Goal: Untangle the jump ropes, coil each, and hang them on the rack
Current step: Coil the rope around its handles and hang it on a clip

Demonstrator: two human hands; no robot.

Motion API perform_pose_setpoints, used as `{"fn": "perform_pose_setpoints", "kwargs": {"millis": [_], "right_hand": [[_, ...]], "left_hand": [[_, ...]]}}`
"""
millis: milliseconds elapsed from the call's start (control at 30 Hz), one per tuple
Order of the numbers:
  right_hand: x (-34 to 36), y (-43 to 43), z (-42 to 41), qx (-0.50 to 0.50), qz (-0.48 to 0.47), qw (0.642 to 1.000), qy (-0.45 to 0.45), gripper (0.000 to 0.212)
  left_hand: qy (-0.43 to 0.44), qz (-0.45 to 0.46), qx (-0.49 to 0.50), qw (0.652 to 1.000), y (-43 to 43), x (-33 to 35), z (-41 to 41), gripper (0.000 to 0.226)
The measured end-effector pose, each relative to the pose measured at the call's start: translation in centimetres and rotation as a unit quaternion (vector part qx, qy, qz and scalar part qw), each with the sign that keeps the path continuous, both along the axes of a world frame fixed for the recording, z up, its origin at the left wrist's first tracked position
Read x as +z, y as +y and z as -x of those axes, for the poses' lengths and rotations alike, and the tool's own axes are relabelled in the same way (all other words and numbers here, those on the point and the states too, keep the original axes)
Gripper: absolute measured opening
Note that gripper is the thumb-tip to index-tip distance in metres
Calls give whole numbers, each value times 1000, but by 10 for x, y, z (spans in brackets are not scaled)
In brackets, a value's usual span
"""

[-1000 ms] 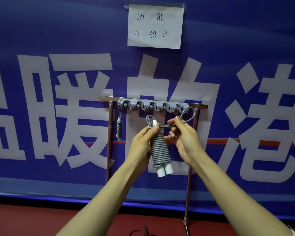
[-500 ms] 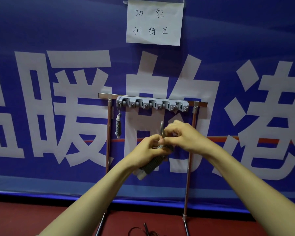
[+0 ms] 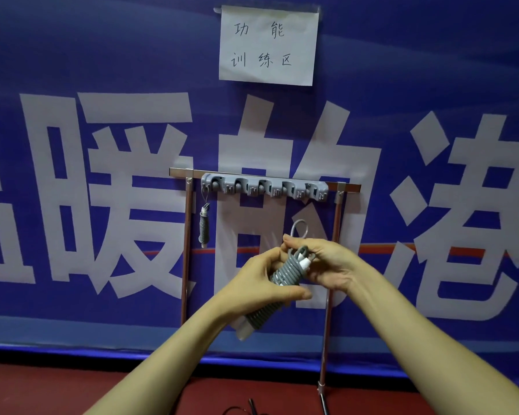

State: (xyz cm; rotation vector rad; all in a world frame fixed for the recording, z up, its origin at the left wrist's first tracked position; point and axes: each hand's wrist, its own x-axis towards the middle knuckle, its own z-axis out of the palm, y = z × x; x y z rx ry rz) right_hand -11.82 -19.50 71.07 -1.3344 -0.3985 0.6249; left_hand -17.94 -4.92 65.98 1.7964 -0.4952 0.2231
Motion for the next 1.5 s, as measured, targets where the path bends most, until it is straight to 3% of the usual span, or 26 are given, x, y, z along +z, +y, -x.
{"fn": "perform_pose_setpoints", "kwargs": {"millis": [167, 267, 400, 567, 767, 867, 933, 1000, 1300, 1433, 1500], "right_hand": [[3, 3, 4, -85, -79, 993, 16, 14], [2, 6, 6, -119, -120, 985, 36, 9], [-2, 10, 10, -120, -162, 978, 55, 13], [-2, 15, 16, -160, -164, 973, 28, 18], [8, 8, 21, -189, -257, 948, 22, 12], [8, 10, 24, -191, -275, 942, 20, 11], [7, 13, 27, -197, -272, 942, 8, 11], [5, 14, 28, -202, -258, 945, -14, 13], [2, 13, 33, -203, -253, 940, -104, 15], [-3, 2, 33, -214, -162, 946, -183, 11], [-9, -1, 37, -225, -115, 931, -264, 11]], "left_hand": [[-40, 2, 21, 999, 0, 5, -3, 33], [-50, 5, 19, 999, 0, 3, -5, 48], [-12, 98, -31, 995, 3, 3, -7, 61], [-8, 182, -72, 981, -1, 5, -9, 50], [-79, 74, 49, 993, 6, 13, -10, 25], [-86, 60, 90, 990, 3, 11, -9, 33], [-78, 86, 85, 990, 0, 9, -8, 51], [-73, 117, 68, 988, -2, 9, -5, 56], [-44, 223, 58, 972, -19, 21, 8, 22], [-28, 246, 62, 967, -18, 27, 12, 19], [-23, 260, 75, 963, -16, 30, 11, 17]]}}
